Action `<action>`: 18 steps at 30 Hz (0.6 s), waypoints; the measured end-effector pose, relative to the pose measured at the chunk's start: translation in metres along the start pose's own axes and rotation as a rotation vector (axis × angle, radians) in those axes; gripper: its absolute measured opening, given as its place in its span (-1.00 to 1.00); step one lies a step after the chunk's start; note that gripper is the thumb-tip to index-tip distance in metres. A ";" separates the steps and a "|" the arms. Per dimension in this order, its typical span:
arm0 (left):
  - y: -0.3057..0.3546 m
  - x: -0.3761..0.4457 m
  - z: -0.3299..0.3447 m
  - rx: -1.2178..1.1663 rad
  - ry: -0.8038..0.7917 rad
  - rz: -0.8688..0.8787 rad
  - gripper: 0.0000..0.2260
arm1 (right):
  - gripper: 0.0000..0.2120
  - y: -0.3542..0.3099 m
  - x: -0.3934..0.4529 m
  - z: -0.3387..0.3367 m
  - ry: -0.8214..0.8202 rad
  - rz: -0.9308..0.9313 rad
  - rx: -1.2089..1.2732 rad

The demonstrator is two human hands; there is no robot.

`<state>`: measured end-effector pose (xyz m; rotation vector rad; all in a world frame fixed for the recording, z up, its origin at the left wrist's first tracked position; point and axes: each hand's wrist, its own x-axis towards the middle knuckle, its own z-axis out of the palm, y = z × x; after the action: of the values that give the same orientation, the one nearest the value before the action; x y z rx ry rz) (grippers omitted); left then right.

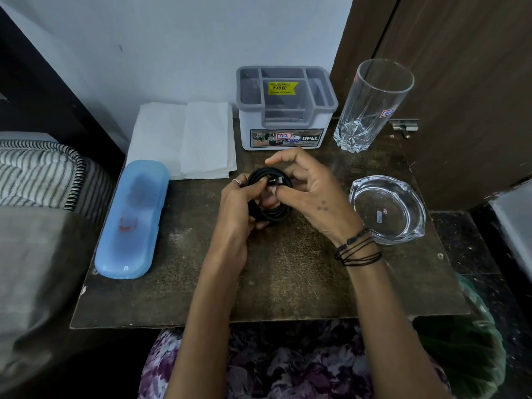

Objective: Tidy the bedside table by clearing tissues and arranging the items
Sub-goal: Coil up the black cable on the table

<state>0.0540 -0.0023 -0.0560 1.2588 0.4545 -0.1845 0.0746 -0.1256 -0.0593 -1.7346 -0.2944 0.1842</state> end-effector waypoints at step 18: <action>0.001 0.002 -0.003 -0.254 -0.305 -0.096 -0.78 | -0.97 0.017 0.007 -0.001 0.252 -0.085 -0.028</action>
<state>0.0556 0.0014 -0.0564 0.9407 0.2648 -0.3819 0.0833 -0.1274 -0.0754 -1.7473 -0.1850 -0.1005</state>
